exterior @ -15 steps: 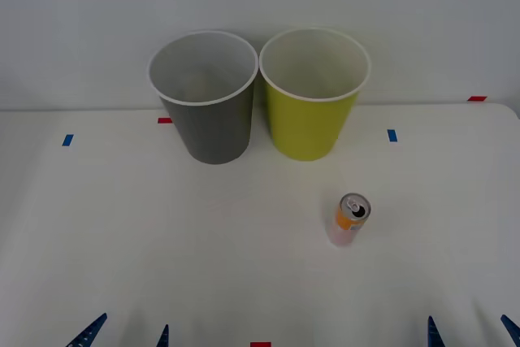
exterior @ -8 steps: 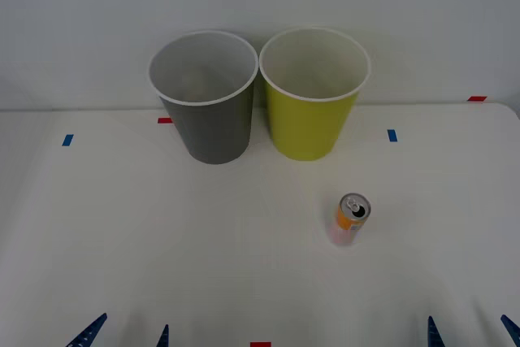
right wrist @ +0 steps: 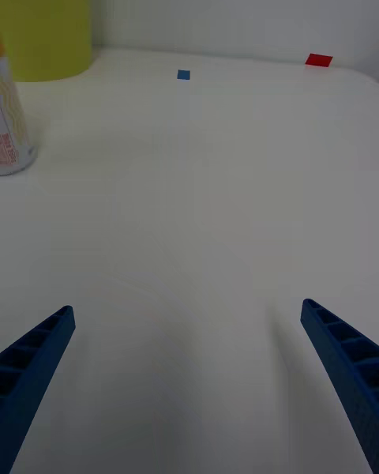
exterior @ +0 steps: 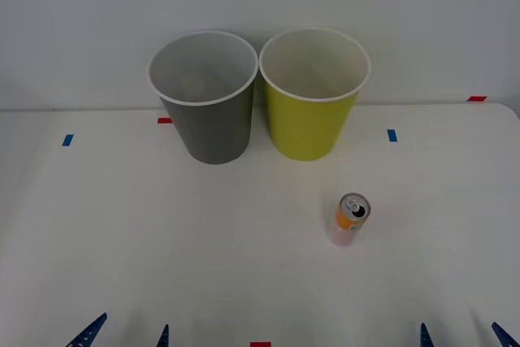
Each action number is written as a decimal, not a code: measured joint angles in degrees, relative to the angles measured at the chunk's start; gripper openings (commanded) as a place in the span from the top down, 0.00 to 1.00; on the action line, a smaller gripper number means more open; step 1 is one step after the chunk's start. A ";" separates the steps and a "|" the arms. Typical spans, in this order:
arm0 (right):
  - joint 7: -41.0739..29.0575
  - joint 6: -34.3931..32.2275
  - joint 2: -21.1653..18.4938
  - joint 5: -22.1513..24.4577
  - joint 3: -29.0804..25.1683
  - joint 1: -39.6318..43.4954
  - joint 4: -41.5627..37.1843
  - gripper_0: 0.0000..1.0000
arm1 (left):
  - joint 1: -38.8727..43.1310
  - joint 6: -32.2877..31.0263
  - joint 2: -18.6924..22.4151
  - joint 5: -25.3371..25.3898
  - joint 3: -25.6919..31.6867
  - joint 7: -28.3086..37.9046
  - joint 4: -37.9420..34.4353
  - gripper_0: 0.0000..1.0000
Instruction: Put cans in the gray bin and PET bottles in the light green bin.
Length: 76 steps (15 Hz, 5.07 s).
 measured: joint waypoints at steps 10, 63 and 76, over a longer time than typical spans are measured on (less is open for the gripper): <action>0.88 -9.87 -4.90 0.02 7.63 -9.03 1.97 0.00 | 0.00 0.00 0.00 0.00 0.00 0.00 0.00 0.00; 0.92 71.93 8.31 -2.91 2.91 -45.02 -23.66 1.00 | 0.00 0.00 0.00 0.00 0.00 0.00 0.00 0.00; -0.58 90.29 10.10 -12.41 -0.15 -79.18 -18.74 1.00 | 0.00 0.00 0.00 0.00 0.00 0.00 0.00 0.00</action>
